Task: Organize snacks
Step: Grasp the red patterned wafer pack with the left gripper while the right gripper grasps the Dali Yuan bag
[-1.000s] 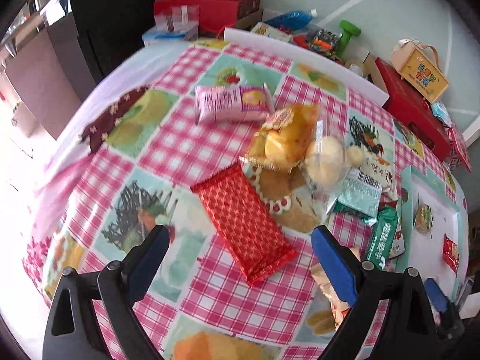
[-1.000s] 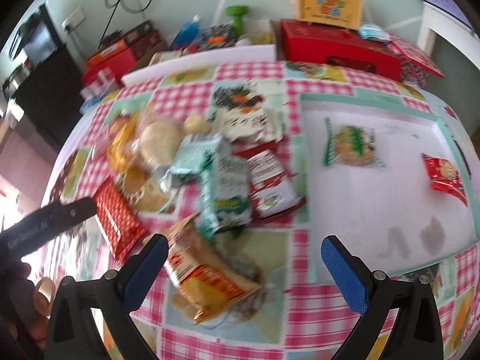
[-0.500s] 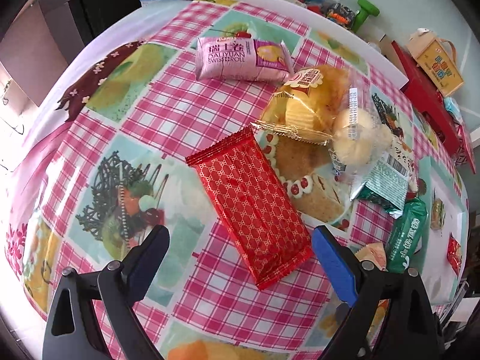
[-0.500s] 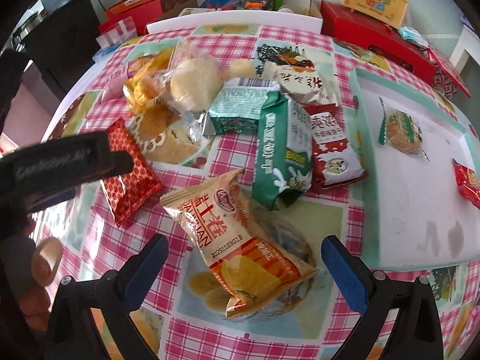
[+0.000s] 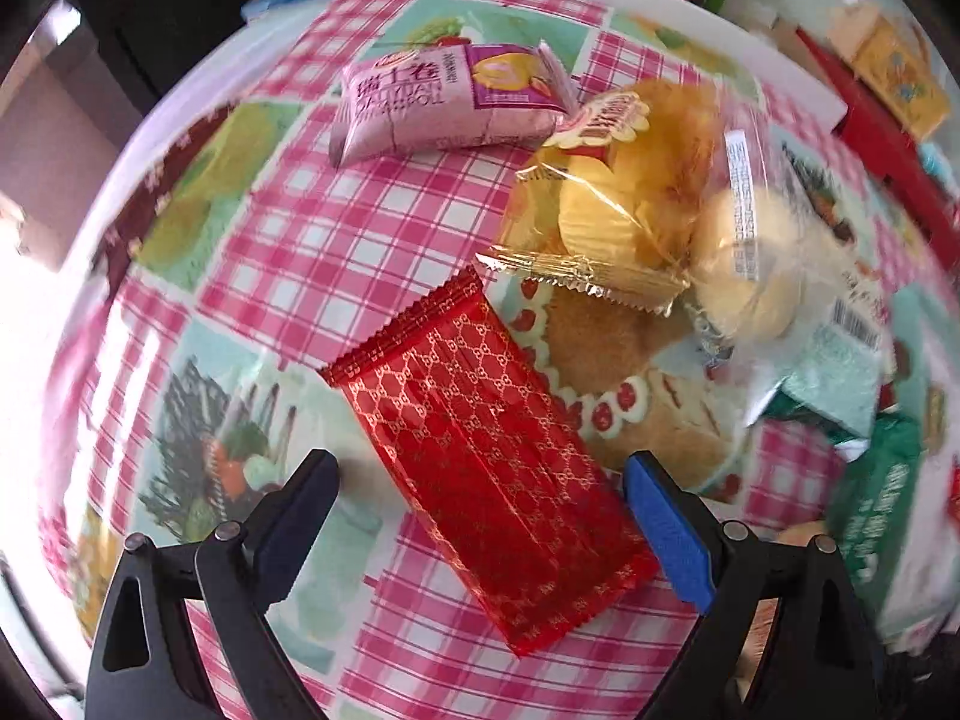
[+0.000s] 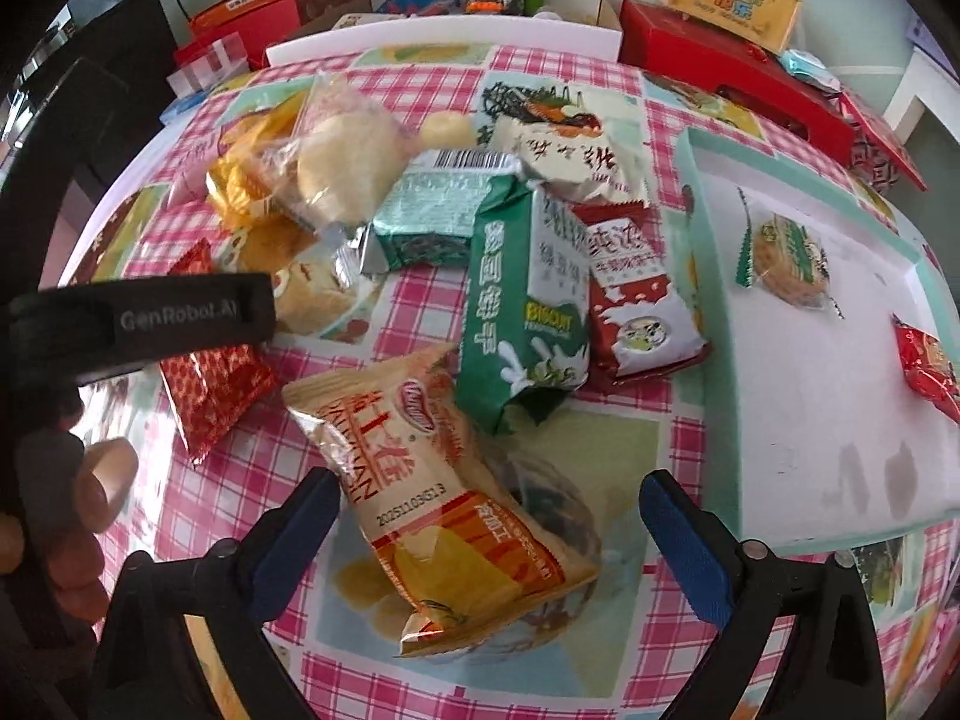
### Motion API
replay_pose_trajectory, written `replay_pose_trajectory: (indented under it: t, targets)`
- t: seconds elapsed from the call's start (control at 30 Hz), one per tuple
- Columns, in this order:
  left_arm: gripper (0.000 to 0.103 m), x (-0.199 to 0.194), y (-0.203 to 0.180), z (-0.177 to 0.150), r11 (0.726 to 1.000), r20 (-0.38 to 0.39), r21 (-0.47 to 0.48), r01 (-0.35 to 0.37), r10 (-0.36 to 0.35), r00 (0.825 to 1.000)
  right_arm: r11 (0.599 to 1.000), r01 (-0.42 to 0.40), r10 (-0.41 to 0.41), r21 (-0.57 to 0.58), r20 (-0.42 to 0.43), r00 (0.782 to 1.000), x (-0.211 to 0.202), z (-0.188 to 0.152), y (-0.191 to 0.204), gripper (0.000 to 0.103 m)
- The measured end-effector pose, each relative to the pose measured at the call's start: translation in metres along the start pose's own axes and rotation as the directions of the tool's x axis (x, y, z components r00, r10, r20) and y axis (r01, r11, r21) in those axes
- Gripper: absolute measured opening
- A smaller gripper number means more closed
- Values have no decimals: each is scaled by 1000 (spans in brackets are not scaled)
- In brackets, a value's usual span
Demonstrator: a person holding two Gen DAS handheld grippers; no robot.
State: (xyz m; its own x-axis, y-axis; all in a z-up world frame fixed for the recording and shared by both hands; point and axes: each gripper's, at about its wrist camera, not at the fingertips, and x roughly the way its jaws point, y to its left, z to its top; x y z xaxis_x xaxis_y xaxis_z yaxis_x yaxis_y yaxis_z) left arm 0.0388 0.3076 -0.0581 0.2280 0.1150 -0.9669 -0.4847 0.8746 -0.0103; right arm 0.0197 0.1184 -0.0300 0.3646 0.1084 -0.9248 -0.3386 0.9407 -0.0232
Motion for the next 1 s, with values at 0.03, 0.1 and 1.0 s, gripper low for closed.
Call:
replay_pose_trajectory:
  t: [0.03, 0.1, 1.0]
  targets:
    - [91, 0, -2, 1, 1000, 1, 4, 10, -10, 1000, 1000, -4, 4, 3, 5, 1000, -1, 1, -1, 98]
    - [84, -2, -2, 0, 1000, 10, 9, 12, -12, 1000, 1000, -12, 12, 4, 8, 1000, -3, 3, -3, 95]
    - [53, -40, -41, -60, 976, 11, 143, 166, -169, 986, 997, -68, 69, 31, -24, 997, 0, 3, -3, 68]
